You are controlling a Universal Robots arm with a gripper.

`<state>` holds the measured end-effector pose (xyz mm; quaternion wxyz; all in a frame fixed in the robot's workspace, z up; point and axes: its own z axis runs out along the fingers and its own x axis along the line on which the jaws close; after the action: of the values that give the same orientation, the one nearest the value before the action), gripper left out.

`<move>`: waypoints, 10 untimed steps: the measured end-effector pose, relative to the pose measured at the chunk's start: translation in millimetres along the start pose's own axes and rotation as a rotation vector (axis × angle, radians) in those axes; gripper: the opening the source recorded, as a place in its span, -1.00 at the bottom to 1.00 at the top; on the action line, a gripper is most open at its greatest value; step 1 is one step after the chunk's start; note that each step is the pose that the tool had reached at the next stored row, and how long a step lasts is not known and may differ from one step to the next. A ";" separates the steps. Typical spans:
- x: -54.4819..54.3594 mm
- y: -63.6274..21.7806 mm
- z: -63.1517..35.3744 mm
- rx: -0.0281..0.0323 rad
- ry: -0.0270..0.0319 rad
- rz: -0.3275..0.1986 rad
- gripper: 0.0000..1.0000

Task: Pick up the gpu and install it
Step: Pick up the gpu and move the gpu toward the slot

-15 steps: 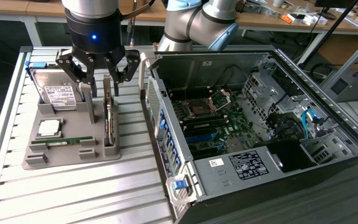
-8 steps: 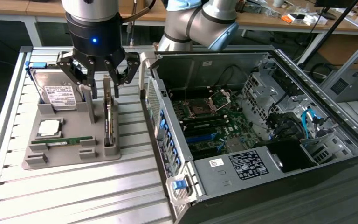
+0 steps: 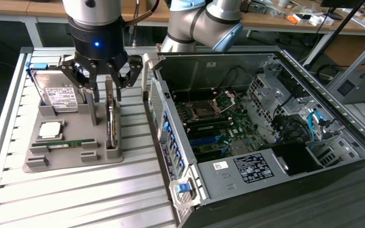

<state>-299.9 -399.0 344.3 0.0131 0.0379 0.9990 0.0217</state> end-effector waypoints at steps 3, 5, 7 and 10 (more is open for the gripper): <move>0.0 -0.1 1.8 0.0001 0.0000 0.000 -0.04; 0.1 -0.1 3.0 0.0000 0.0000 0.000 -0.04; 0.1 -0.2 4.1 0.0000 0.0000 0.000 -0.04; 0.1 -0.3 5.6 0.0001 0.0000 0.000 -0.04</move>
<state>-299.9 -399.0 338.6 0.0130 0.0379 0.9990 0.0217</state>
